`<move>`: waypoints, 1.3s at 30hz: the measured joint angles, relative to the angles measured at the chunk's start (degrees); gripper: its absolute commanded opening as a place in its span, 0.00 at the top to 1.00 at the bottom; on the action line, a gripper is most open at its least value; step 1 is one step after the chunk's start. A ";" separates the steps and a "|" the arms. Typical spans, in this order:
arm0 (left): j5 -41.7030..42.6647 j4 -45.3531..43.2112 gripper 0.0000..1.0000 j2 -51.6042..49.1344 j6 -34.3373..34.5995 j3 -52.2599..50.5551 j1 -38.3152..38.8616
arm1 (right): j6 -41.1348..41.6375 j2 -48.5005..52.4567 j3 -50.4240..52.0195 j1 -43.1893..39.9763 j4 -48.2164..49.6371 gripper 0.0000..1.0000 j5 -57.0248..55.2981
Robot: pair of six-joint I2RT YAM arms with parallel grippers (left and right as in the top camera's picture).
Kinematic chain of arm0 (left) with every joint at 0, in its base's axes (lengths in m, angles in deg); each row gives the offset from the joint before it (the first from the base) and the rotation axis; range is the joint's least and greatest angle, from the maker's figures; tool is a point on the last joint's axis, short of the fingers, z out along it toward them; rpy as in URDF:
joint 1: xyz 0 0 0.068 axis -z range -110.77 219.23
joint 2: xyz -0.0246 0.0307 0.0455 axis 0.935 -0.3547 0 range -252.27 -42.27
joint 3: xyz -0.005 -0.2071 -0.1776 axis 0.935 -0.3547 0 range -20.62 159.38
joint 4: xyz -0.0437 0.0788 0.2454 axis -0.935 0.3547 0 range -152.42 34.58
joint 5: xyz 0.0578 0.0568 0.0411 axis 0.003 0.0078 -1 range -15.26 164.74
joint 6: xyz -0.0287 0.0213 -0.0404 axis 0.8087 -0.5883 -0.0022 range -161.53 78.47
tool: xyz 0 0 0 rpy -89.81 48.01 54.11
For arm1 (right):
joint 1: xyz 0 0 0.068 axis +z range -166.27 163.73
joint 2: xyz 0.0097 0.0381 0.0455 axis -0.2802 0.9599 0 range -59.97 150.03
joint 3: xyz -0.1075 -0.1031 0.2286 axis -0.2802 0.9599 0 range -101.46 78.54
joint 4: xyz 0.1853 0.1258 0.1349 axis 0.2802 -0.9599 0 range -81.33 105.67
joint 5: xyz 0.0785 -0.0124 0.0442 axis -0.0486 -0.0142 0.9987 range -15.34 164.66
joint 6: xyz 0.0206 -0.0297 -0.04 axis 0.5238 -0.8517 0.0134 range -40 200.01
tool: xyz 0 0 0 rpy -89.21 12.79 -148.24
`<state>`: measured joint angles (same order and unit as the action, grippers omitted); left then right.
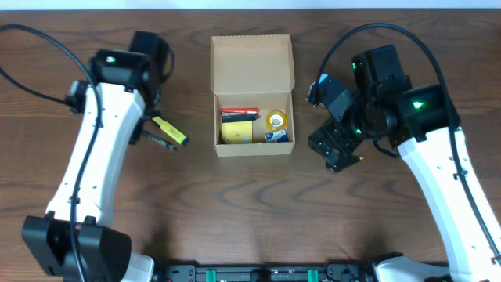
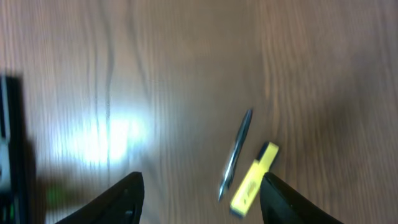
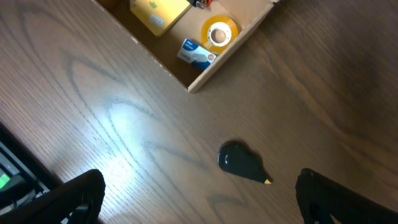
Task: Pack container
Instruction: 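Open the left gripper and raise it out of the box to the left, then lower the right gripper onto the black tape dispenser and close on it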
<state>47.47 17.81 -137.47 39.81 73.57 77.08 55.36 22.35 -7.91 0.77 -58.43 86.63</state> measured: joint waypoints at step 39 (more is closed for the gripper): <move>26.73 -25.09 0.07 0.00 -77.37 0.00 -6.73 | -1.18 0.00 0.02 0.00 6.58 0.01 0.00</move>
<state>74.20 -7.28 -137.47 -37.56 73.57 70.35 54.18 22.35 -7.89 0.77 -51.85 86.63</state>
